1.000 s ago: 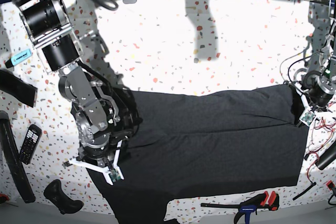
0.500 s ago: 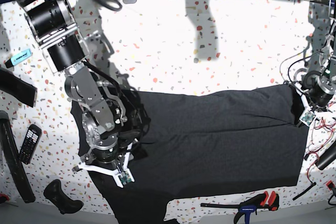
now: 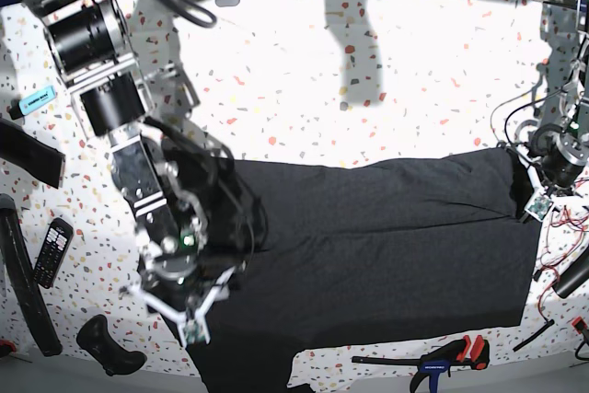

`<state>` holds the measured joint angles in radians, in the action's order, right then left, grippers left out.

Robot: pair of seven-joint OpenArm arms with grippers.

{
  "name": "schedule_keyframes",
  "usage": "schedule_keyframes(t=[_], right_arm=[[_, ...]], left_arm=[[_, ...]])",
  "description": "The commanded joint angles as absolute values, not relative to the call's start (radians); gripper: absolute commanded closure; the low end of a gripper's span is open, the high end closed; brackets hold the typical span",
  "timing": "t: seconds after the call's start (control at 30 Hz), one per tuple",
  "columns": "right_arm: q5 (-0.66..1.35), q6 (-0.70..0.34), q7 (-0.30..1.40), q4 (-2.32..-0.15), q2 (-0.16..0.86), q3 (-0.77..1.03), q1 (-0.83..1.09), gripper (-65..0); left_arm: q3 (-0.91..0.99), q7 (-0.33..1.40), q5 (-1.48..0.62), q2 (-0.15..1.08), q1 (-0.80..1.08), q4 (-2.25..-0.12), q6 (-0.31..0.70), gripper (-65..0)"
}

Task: Fold the T-shirt properly
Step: 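Lower the folded edge onto the shirt and release both grippers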

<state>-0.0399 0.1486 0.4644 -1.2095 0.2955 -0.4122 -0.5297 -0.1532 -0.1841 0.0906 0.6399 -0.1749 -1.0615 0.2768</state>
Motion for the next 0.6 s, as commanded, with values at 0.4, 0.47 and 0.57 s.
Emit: schedule_keyframes(t=[0.4,0.47,0.57], right_arm=[[-0.060,0.134,0.518,-1.225,0.294,-0.353,-0.562,-30.1],[-0.060,0.097,0.524,-1.225,0.294,-0.354,-0.562,-30.1],[-0.060,0.078,0.525,-1.225,0.294,-0.353,-0.562,-30.1]], left_arm=[[-0.145,-0.210,0.087,0.661,-0.208,-1.073,0.266,0.0],[-0.145,-0.211,0.089,0.660,-0.211,-1.073,0.264,-13.4],[-0.145,-0.210,0.089,0.660,-0.220,-1.073,0.204,-26.4]])
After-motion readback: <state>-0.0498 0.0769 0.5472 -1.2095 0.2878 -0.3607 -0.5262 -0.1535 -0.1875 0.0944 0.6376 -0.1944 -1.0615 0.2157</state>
